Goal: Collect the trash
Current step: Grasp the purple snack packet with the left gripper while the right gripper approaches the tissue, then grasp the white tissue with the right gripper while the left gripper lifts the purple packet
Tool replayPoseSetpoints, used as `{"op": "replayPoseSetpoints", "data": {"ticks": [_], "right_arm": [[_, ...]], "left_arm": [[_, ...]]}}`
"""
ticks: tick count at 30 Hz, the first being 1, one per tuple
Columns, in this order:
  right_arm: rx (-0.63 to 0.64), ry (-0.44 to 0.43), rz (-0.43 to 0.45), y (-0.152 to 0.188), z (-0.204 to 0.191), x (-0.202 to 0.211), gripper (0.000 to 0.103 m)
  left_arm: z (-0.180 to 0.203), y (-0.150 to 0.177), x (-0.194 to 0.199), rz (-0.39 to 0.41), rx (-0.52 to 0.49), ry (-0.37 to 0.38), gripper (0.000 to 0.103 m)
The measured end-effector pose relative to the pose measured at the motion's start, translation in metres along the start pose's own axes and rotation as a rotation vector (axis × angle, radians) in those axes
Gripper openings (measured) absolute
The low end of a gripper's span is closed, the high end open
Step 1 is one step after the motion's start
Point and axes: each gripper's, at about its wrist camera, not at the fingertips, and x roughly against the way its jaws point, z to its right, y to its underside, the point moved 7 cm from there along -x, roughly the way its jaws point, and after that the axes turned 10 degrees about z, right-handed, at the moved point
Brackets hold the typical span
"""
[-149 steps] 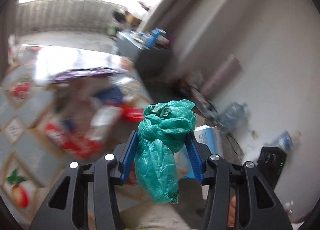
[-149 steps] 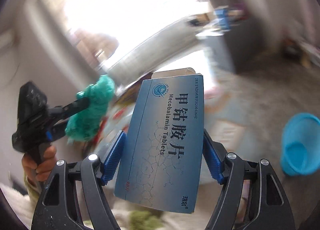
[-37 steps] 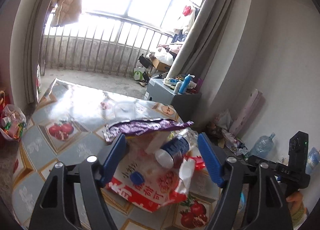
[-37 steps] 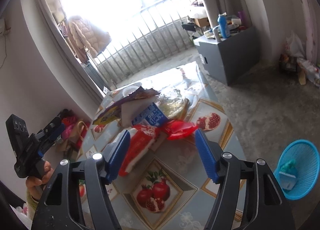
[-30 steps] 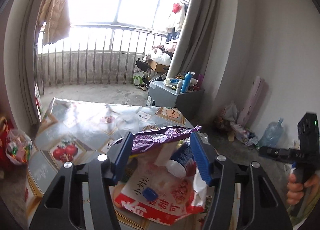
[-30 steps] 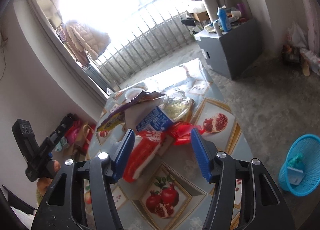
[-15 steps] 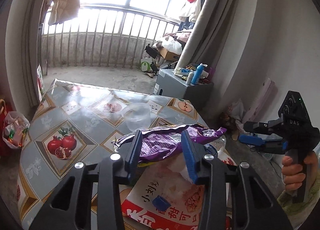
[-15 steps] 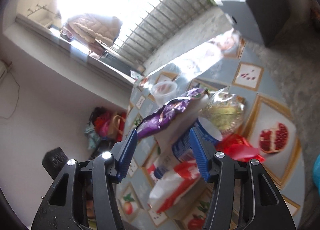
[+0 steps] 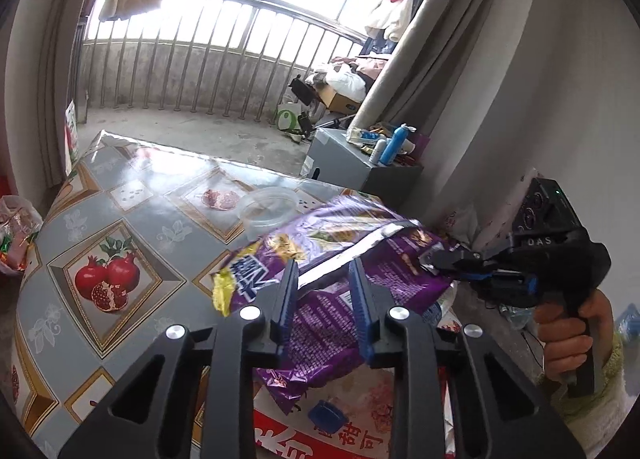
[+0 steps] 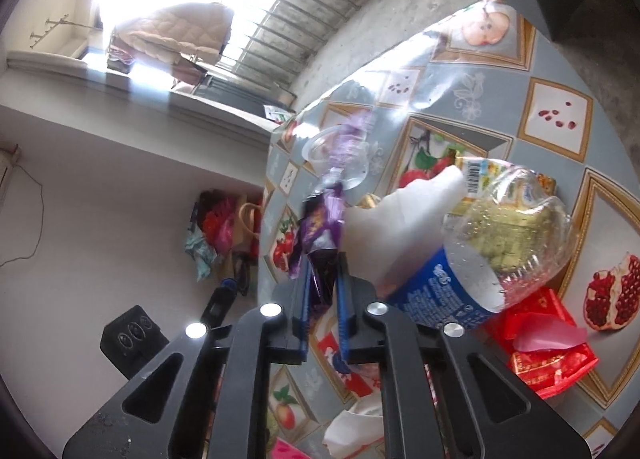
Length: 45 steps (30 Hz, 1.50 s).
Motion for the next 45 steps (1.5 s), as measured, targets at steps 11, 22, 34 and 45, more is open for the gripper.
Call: {"op": "replayPoseSetpoints", "data": {"ticks": [11,22,34,45], "right_arm": [[-0.106,-0.018,-0.033,-0.005,-0.015,-0.019,0.009],[-0.091,-0.047,-0.094,0.014,-0.043,-0.023,0.013],[0.002,-0.023,-0.065,0.001,-0.059,-0.025,0.048],[0.399,0.309,0.055,-0.002,-0.032,-0.032,0.049]], "left_arm": [[0.032,0.022,0.017,-0.017,-0.226,0.031,0.051],[0.018,0.031,0.018,-0.002,-0.363,-0.173,0.034],[0.014,0.013,0.019,0.050,-0.279,-0.150,0.004],[0.003,0.014,0.005,0.011,-0.140,-0.126,0.003]]}}
